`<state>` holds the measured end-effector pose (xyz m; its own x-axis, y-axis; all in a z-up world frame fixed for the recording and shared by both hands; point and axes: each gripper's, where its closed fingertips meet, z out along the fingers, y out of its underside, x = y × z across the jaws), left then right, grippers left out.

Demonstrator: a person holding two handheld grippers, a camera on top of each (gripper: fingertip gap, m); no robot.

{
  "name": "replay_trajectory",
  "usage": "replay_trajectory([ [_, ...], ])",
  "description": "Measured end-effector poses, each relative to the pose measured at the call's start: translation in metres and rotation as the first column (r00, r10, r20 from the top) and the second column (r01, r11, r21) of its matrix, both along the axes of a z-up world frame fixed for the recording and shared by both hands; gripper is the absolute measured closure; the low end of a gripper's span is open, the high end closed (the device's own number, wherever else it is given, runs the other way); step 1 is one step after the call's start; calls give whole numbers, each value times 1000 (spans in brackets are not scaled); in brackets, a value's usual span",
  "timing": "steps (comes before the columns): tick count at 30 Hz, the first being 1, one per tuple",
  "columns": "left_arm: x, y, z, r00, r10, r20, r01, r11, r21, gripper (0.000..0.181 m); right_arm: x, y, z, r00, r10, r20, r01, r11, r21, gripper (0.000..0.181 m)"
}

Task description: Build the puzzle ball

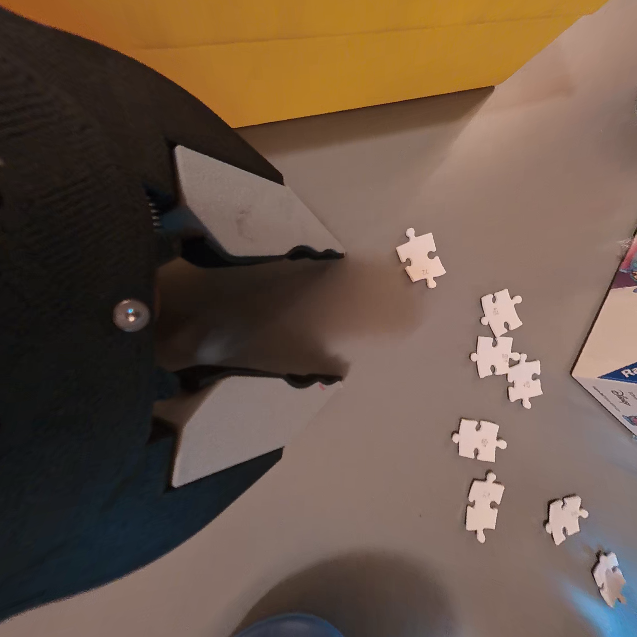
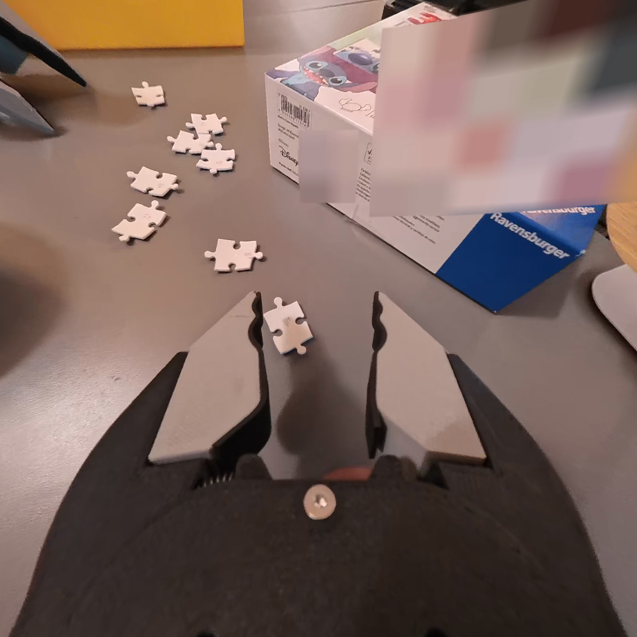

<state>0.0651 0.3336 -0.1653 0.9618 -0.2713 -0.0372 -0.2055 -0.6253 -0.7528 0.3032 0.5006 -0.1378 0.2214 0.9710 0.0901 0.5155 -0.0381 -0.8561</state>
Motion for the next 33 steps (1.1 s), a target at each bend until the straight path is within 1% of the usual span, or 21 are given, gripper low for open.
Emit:
replay_trajectory([
  [4, 3, -1, 3, 1000, -18, 25, 18, 1000, 12, 118, 2, -1, 4, 1000, 1, -29, -2, 1000, -15, 120],
  [10, 10, -3, 7, 998, -66, 12, 65, 997, 42, 120, 5, 0, 13, 995, -2, -96, -1, 999, -32, 119],
  [12, 11, -4, 6, 997, -73, 19, 72, 997, 33, 120, 6, 1, 16, 993, -2, -119, -3, 999, -48, 119],
  [14, 8, -3, 10, 998, -53, 20, 52, 997, 58, 123, 7, 2, 18, 990, -9, -138, 0, 998, -65, 118],
  [17, -2, -2, 19, 999, 8, 41, -12, 993, 117, 124, 8, 4, 21, 987, -22, -160, 11, 998, -70, 116],
  [20, -9, 0, 22, 996, 50, 80, -59, 991, 121, 120, 9, 4, 22, 986, -32, -161, 24, 998, -51, 115],
  [24, -9, 0, 17, 994, 48, 94, -56, 995, 84, 118, 8, 4, 21, 988, -29, -155, 22, 999, -50, 115],
  [28, -7, 0, 16, 998, 40, 51, -44, 995, 91, 118, 7, 4, 18, 990, -25, -141, 16, 998, -65, 113],
  [33, -4, -1, 16, 998, 20, 61, -26, 995, 92, 118, 3, 4, 17, 991, -16, -132, 8, 998, -61, 114],
])
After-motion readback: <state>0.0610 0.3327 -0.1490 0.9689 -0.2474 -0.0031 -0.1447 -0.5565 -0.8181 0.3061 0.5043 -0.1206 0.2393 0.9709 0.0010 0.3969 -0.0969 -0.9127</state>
